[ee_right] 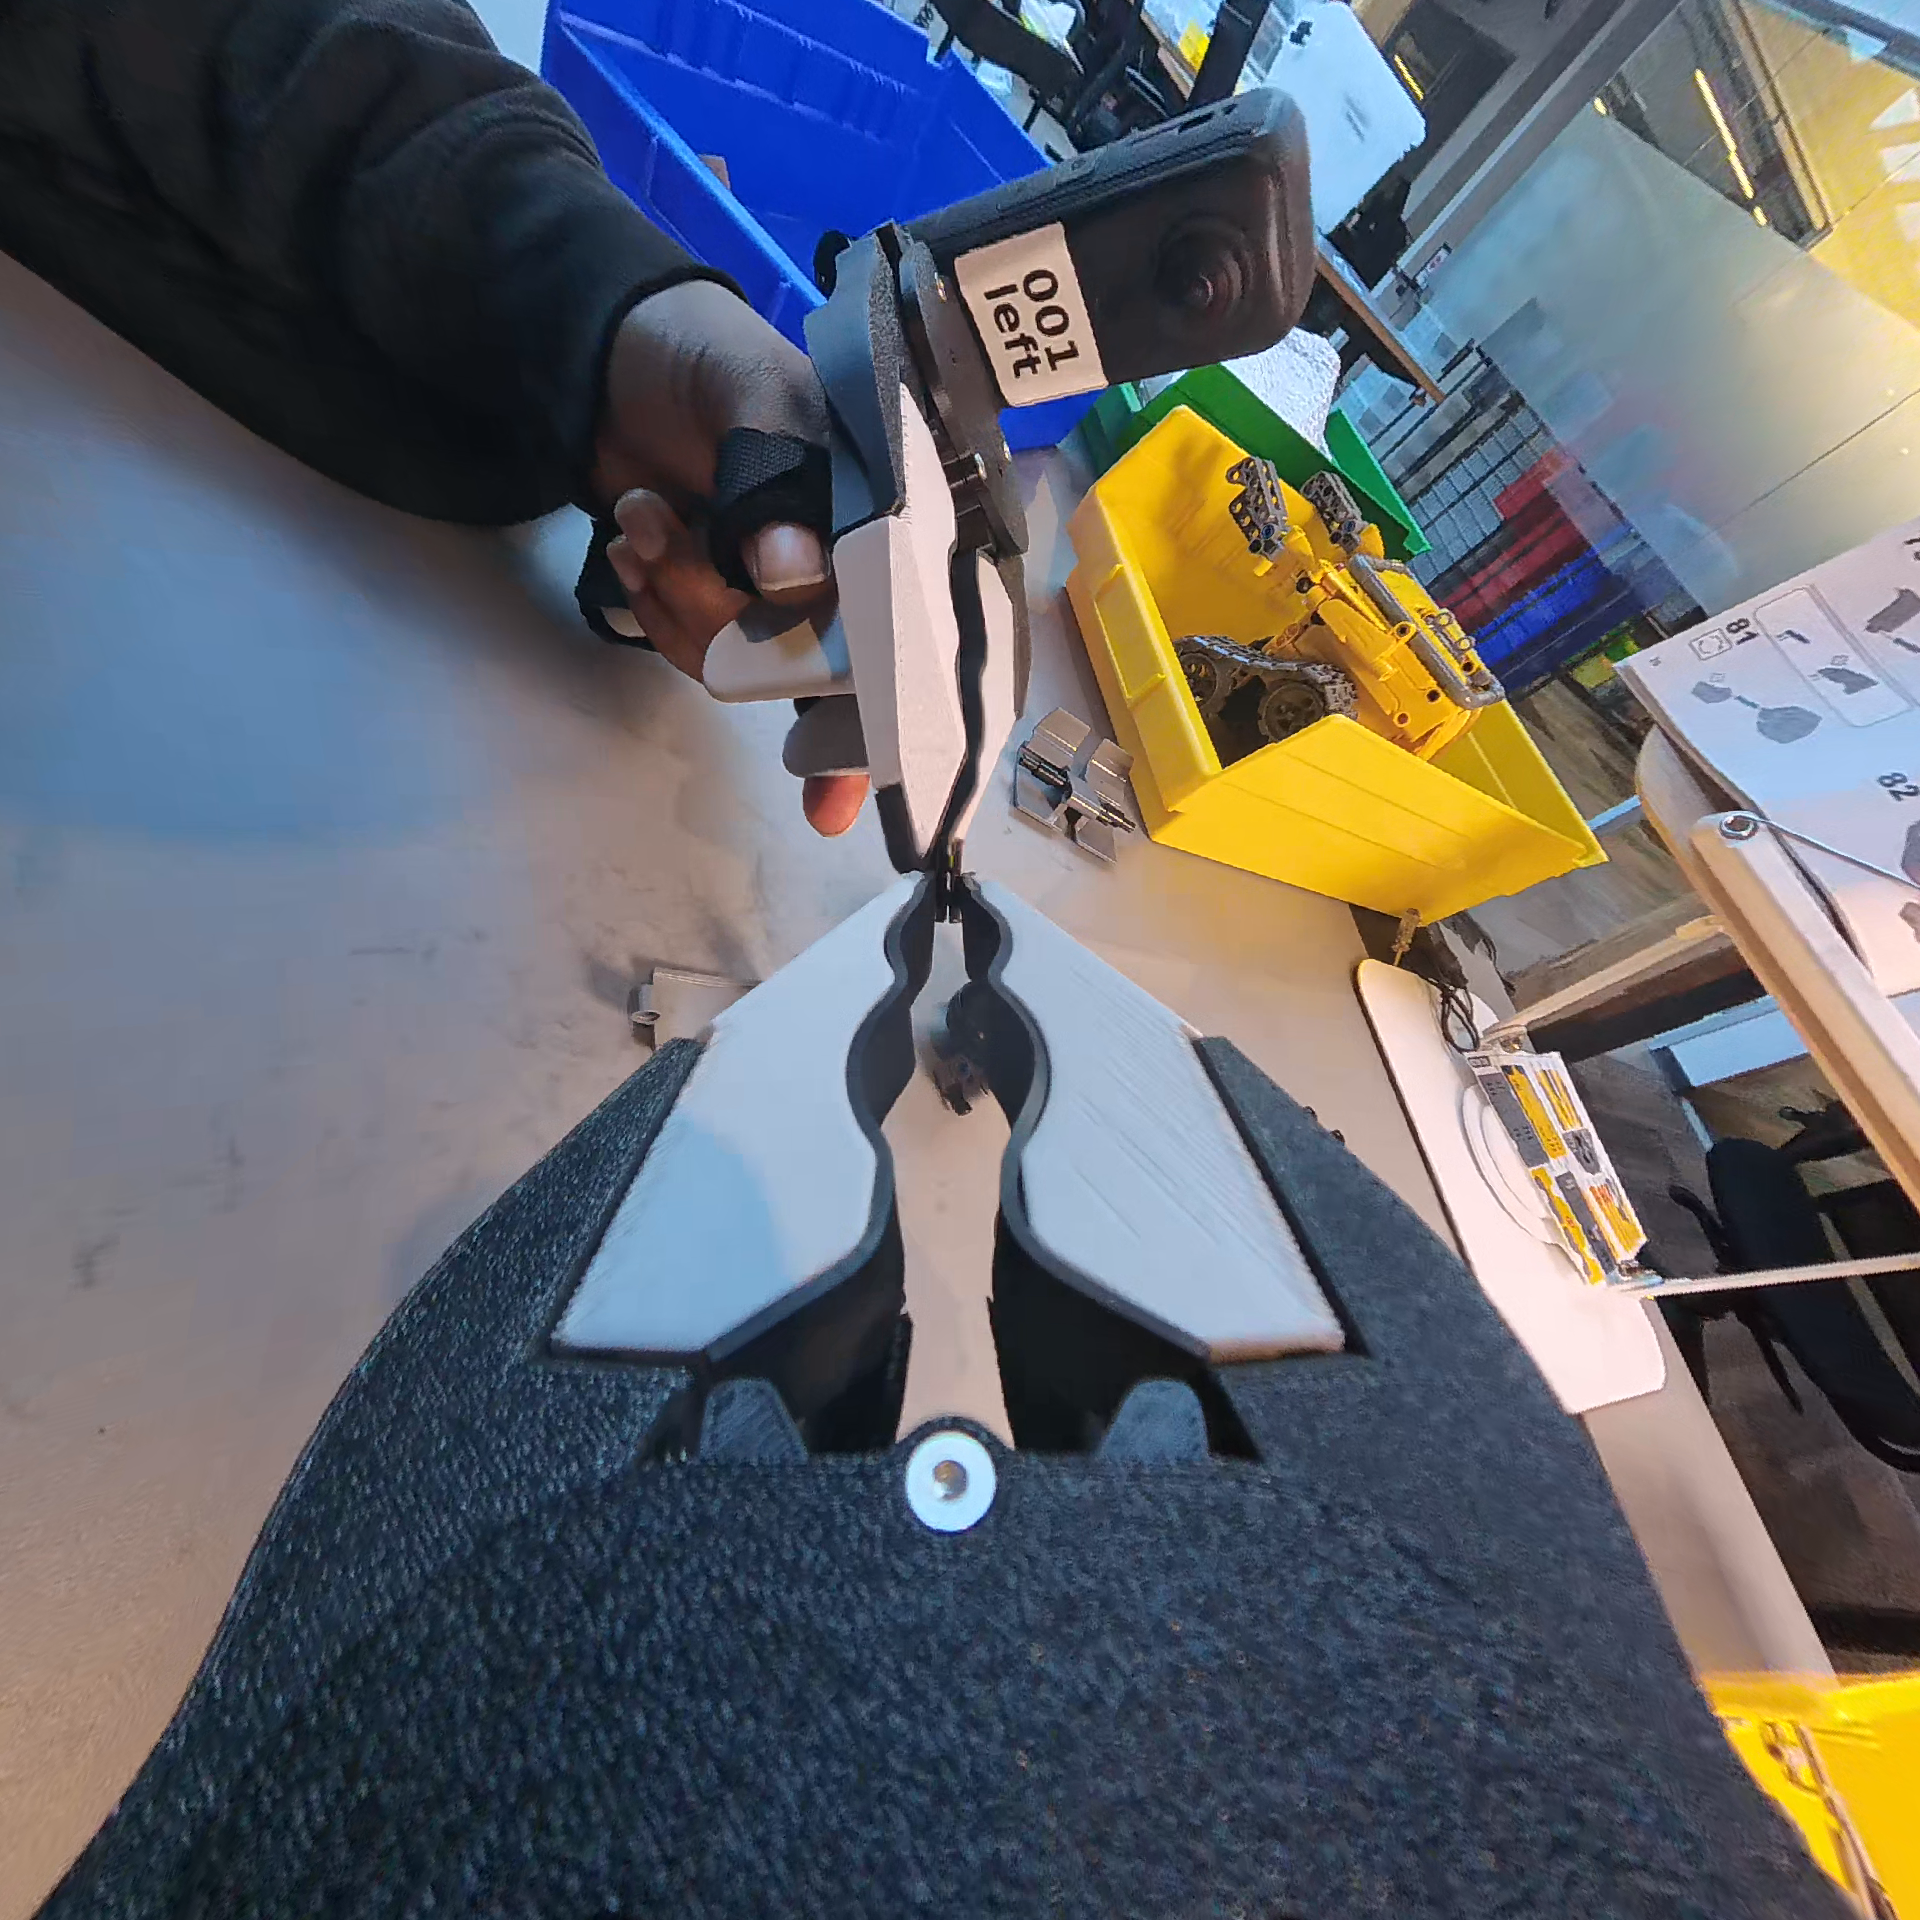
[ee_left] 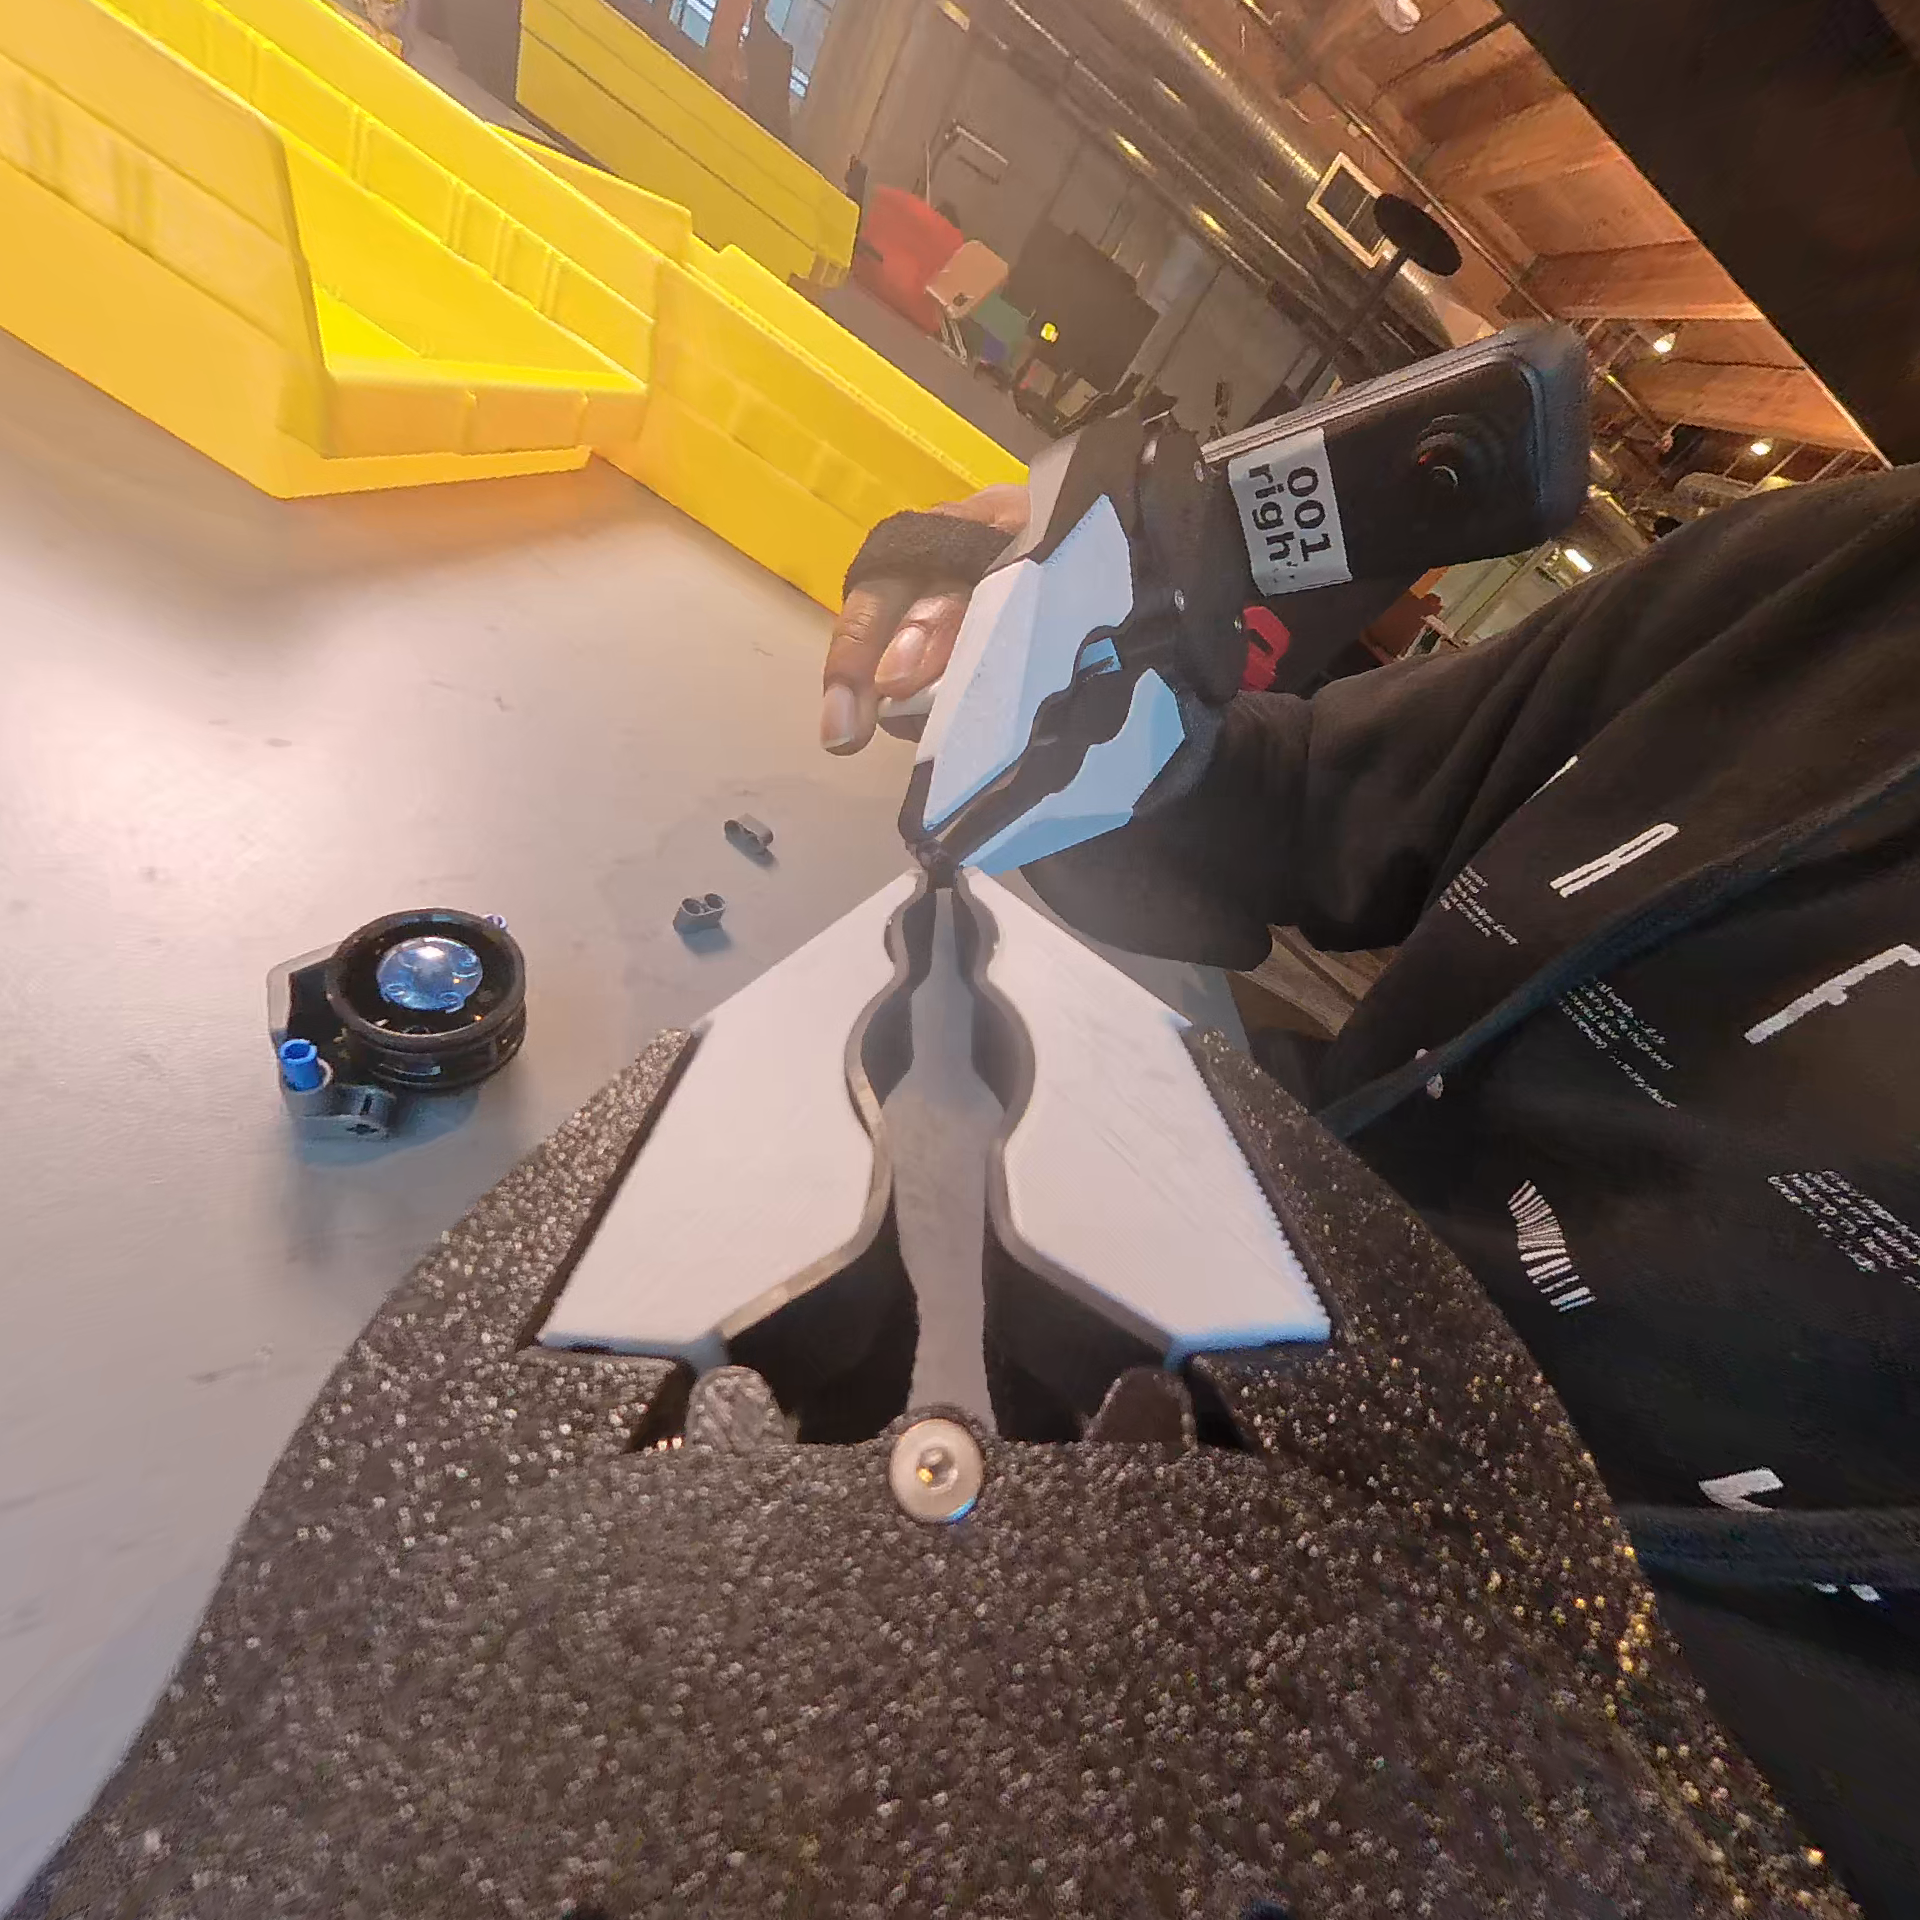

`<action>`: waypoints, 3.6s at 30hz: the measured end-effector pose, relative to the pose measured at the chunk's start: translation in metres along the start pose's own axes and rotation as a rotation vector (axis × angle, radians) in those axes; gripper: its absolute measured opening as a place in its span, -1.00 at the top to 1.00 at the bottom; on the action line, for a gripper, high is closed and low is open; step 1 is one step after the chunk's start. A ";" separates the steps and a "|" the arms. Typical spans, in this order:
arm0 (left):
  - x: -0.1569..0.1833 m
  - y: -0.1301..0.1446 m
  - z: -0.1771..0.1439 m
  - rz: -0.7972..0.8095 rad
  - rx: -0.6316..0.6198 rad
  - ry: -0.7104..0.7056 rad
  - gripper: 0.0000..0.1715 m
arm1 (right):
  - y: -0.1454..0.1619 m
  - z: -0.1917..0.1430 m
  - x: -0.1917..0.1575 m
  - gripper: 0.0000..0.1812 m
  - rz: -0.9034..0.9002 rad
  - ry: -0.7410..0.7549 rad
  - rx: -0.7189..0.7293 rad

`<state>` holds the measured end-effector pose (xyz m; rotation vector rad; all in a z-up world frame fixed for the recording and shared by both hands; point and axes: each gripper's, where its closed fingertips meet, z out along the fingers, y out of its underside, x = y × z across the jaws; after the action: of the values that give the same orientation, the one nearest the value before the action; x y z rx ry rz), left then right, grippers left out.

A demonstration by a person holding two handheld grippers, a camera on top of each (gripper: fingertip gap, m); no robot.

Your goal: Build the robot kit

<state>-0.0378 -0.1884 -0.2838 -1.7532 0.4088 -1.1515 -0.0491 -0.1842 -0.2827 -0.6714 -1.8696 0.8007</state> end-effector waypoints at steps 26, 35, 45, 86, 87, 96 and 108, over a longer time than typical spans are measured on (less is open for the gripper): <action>0.005 -0.008 -0.004 0.000 0.048 0.038 0.96 | -0.008 -0.003 0.000 0.94 0.078 -0.018 0.069; 0.011 -0.015 -0.006 -0.019 0.090 0.088 0.96 | -0.015 -0.006 0.003 0.95 0.156 -0.034 0.114; 0.009 0.002 -0.003 0.106 -0.046 0.020 0.95 | -0.007 -0.002 -0.010 0.95 0.152 -0.109 0.059; -0.011 0.051 -0.012 0.576 -0.366 -0.155 0.96 | 0.039 0.025 -0.037 0.50 0.521 -0.405 -0.185; -0.011 0.052 -0.012 0.580 -0.370 -0.154 0.96 | 0.039 0.025 -0.037 0.50 0.524 -0.408 -0.185; -0.008 0.061 -0.010 0.735 -0.443 -0.168 0.97 | 0.038 0.024 -0.046 0.51 0.595 -0.468 -0.182; -0.016 0.072 -0.001 0.755 -0.474 -0.193 0.97 | 0.052 0.022 -0.050 0.51 0.586 -0.434 -0.246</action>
<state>-0.0312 -0.2124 -0.3536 -1.8223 1.1738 -0.3531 -0.0446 -0.1933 -0.3576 -1.3235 -2.2123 1.1663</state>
